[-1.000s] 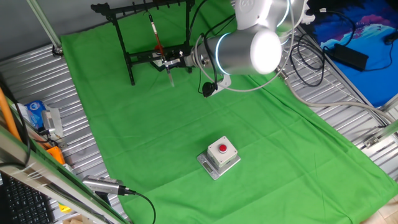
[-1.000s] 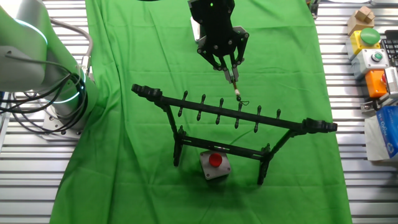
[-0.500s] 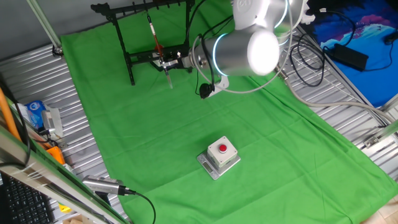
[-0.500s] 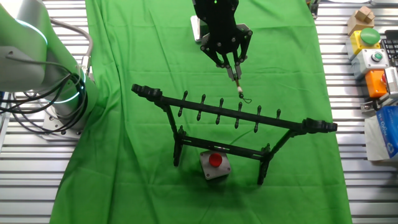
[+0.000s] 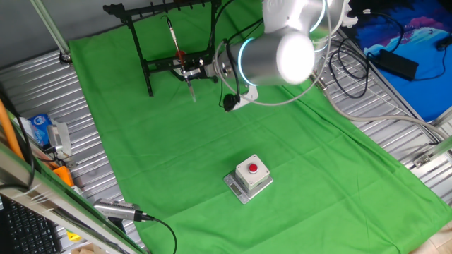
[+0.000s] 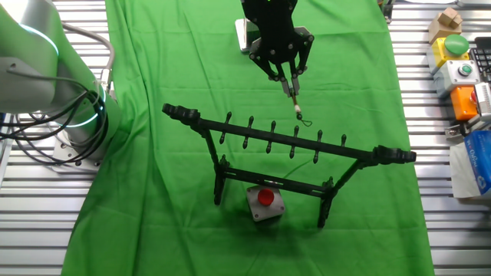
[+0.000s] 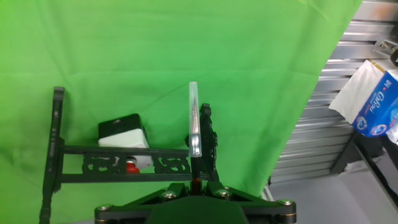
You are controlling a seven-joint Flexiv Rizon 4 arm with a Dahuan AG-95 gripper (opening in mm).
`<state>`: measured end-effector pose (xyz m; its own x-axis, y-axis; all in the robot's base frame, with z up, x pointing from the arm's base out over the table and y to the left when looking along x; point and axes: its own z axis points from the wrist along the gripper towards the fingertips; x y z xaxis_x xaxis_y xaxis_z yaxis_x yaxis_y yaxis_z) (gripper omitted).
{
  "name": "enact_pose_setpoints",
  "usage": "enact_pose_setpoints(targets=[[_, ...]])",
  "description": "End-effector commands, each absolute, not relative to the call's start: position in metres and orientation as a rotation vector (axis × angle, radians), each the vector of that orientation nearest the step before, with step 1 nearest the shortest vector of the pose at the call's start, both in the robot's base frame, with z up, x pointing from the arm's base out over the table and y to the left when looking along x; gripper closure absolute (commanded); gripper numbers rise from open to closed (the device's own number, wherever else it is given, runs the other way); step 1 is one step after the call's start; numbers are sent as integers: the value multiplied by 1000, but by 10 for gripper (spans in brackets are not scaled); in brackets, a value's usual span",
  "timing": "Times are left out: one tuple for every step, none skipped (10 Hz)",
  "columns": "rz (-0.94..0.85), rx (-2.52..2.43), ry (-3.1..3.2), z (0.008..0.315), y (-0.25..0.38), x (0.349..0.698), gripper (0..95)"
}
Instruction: Place the brush on the pen rack
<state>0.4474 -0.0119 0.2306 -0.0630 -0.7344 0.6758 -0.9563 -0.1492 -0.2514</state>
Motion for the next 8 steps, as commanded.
enact_pose_setpoints(targets=[[990, 1912, -1864, 231, -11, 449, 950], [982, 1910, -1867, 232, -10, 452, 950], [980, 1908, -1867, 232, -9, 453, 950], [979, 1906, -1869, 232, -8, 454, 950], [978, 1903, -1872, 233, -5, 455, 950], [979, 1898, -1874, 233, -2, 456, 950], [980, 1894, -1873, 233, 0, 457, 950], [980, 1893, -1875, 234, 1, 458, 950]])
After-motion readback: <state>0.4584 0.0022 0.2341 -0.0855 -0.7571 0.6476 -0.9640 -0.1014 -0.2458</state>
